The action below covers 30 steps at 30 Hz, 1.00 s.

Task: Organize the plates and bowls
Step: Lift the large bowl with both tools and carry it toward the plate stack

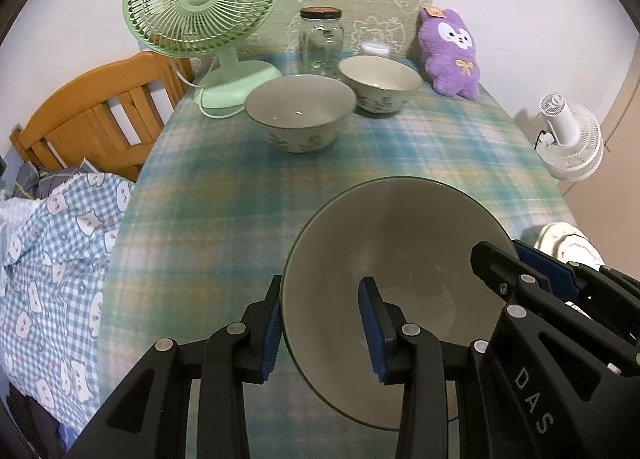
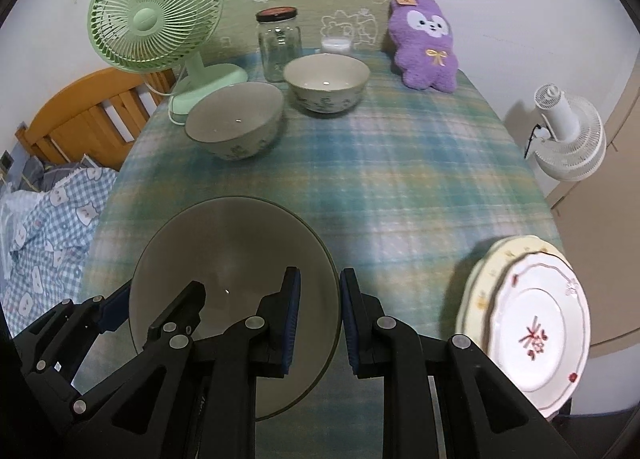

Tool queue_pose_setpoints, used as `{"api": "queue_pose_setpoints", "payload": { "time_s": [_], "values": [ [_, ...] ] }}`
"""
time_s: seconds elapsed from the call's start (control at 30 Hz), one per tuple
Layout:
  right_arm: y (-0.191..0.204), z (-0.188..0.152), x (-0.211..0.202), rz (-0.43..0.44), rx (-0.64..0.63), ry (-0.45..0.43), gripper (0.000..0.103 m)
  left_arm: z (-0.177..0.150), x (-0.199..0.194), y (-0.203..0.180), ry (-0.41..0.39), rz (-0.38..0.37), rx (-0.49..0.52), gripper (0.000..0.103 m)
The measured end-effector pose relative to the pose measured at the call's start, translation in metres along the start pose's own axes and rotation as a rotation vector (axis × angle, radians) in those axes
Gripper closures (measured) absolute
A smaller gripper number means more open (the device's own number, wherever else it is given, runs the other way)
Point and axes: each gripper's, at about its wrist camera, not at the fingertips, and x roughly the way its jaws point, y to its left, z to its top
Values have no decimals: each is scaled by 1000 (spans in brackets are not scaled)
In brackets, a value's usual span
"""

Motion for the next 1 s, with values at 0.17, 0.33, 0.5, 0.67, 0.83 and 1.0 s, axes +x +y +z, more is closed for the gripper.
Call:
{"api": "queue_pose_setpoints", "payload": {
  "time_s": [0.17, 0.33, 0.5, 0.67, 0.83, 1.0],
  "values": [
    [-23, -14, 0, 2, -1, 13, 79, -15, 2, -23, 16, 6, -13, 68],
    [-44, -29, 1, 2, 11, 30, 79, -27, 3, -44, 29, 7, -10, 68],
    [-60, -37, 4, 9, 22, 32, 79, -32, 7, -59, 28, 14, -12, 68],
    [-66, -40, 14, 26, 20, 51, 79, -36, 15, -64, 46, 31, -27, 68],
    [-70, -43, 22, 42, 15, 48, 79, -39, 17, -69, 38, 51, -21, 68],
    [-70, -39, 24, 56, 9, 61, 79, -37, 19, -68, 59, 47, -47, 61]
  ]
}}
